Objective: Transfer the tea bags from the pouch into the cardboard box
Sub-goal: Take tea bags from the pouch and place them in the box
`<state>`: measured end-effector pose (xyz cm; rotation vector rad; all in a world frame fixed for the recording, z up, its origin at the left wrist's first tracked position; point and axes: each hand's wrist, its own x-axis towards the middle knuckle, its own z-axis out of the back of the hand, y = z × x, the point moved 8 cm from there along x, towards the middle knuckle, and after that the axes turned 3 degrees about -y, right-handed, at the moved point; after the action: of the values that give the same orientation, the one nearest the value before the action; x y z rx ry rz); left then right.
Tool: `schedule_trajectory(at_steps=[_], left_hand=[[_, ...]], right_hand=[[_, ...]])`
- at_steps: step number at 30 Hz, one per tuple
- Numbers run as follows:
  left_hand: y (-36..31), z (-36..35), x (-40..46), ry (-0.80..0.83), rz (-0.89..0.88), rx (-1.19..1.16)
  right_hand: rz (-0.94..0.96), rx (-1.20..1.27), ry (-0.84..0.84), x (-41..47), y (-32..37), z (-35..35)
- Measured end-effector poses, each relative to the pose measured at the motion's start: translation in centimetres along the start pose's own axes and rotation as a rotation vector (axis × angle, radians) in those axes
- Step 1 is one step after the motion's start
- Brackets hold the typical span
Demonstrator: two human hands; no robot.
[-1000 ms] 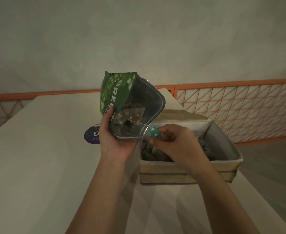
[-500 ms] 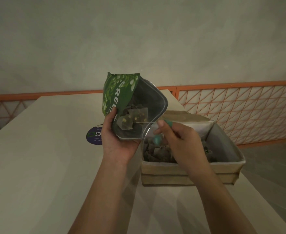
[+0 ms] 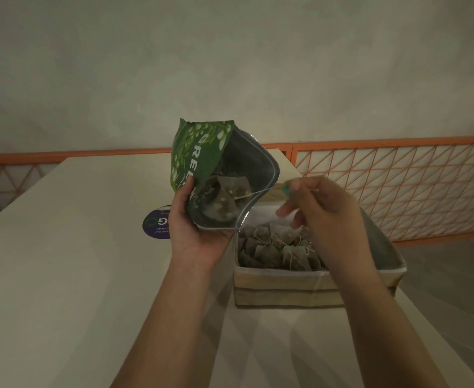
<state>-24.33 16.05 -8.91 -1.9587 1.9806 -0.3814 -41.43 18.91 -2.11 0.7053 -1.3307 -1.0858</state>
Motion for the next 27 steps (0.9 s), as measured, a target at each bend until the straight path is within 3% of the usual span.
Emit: schedule_trajectory(at_steps=[5,15,19,22,25,27], left_hand=[[-0.2,-0.1,0.3,0.035,-0.006,-0.01],[0.0,-0.2,0.3,0.038,0.001,-0.026],[0.1,-0.3,0.2,0.025,0.008,-0.039],[0.0,-0.3,0.2,0.025,0.004,-0.062],[0.0,-0.3,0.2,0.027,0.003,-0.065],[0.1,-0.2,0.1,0.023,0.007,-0.063]], right_hand=[[-0.007,0.276,-0.018,1.4,2.9,1.5],[-0.065,0.151,0.091,1.3,0.8,1.7],[-0.073,-0.241,0.166,0.5,-2.0,1.1],[-0.164,-0.56,0.341,-0.1,-5.0,-0.2],[-0.237,-0.713,0.527,-0.8,-6.7,-1.4],[-0.249,-0.739,0.522,-0.6,-6.7,-1.2]])
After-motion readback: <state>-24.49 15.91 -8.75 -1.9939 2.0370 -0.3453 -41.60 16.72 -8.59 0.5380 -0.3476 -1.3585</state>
